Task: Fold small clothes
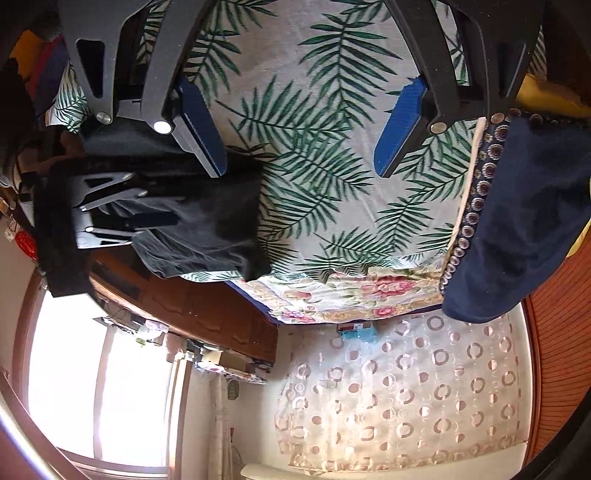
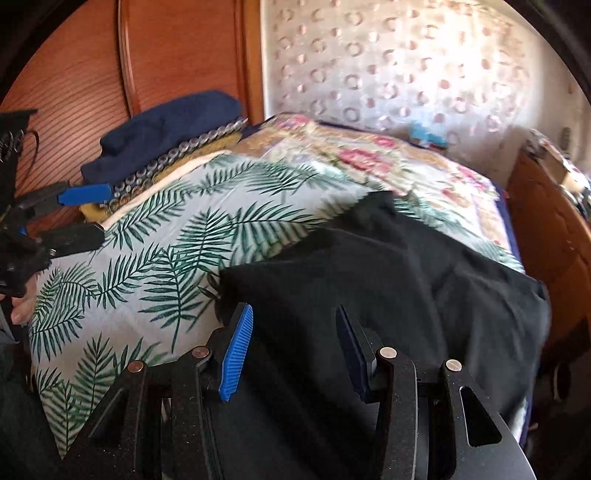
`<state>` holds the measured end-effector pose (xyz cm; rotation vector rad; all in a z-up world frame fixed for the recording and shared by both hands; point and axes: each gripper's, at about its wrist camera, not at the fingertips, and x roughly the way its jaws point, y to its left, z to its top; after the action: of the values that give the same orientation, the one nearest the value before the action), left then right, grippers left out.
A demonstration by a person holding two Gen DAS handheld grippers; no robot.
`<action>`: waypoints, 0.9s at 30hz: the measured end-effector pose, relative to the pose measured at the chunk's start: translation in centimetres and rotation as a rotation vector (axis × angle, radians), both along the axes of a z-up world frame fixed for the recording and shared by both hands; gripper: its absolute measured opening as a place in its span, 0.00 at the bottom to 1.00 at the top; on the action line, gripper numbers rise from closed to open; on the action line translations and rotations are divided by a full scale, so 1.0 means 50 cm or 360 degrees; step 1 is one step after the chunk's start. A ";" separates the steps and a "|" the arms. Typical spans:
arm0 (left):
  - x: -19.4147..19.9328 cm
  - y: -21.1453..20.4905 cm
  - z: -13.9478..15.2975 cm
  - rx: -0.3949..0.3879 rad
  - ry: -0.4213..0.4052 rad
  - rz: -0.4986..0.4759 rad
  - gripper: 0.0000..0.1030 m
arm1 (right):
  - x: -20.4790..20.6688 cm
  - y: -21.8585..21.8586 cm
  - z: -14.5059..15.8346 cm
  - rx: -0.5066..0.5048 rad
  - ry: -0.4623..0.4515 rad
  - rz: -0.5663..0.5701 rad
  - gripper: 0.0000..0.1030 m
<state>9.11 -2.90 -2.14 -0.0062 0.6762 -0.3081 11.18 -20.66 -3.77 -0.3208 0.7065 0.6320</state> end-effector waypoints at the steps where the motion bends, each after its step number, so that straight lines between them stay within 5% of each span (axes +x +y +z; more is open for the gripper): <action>1: 0.003 0.006 -0.001 0.0001 0.0001 0.0009 0.80 | 0.009 0.013 -0.007 -0.0022 0.0011 0.0025 0.47; 18: 0.054 0.047 -0.008 -0.0005 0.0028 0.0054 0.80 | 0.088 0.147 -0.058 -0.0201 0.0090 0.0281 0.46; 21: 0.061 0.046 -0.012 -0.0001 0.0035 0.0052 0.80 | 0.093 0.148 -0.061 -0.0216 0.0054 0.0254 0.27; 22: 0.064 0.047 -0.013 0.0004 0.0036 0.0053 0.80 | 0.094 0.148 -0.060 -0.0214 0.0057 0.0263 0.06; 27: 0.075 0.048 -0.021 0.0009 0.0056 0.0055 0.80 | 0.093 0.116 -0.025 -0.0131 0.0044 0.0232 0.05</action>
<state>12.86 -0.48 -3.19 -0.0180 0.7112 -0.2731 15.85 -14.85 -4.99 -0.4433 0.7413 0.7479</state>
